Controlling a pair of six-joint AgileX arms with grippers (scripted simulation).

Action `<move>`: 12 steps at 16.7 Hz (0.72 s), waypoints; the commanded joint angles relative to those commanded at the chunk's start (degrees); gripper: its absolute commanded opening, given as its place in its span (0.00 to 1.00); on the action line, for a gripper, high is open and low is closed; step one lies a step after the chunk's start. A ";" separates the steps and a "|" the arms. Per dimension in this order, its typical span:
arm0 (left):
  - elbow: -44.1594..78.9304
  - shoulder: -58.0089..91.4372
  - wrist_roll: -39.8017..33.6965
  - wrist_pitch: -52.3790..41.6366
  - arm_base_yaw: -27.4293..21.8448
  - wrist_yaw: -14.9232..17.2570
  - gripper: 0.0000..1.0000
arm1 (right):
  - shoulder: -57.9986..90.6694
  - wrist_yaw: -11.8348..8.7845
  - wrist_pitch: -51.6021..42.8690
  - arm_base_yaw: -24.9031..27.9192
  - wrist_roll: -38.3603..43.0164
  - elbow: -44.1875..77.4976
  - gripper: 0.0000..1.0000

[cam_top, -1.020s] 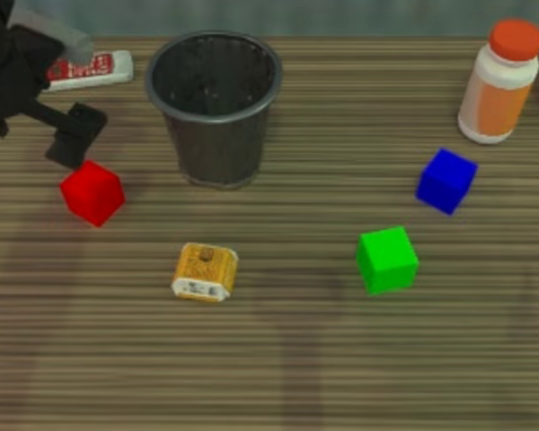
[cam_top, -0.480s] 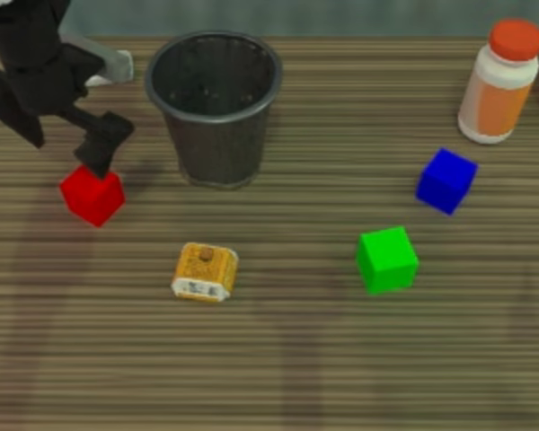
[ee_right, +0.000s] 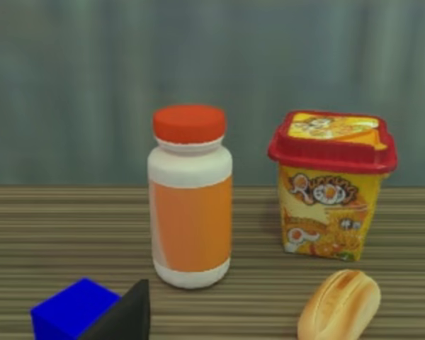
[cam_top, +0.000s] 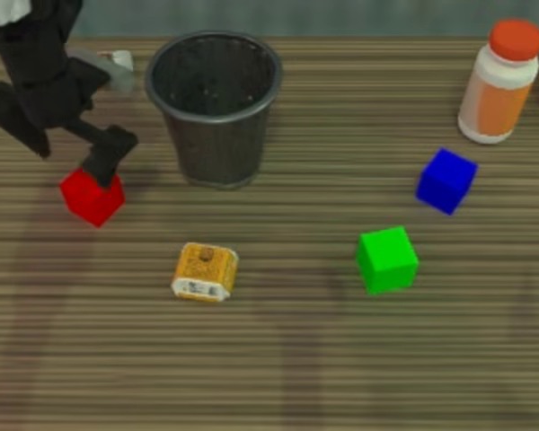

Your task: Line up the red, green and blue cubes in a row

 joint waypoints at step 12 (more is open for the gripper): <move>-9.06 3.89 0.01 13.09 -0.02 0.04 0.85 | 0.00 0.00 0.00 0.00 0.00 0.00 1.00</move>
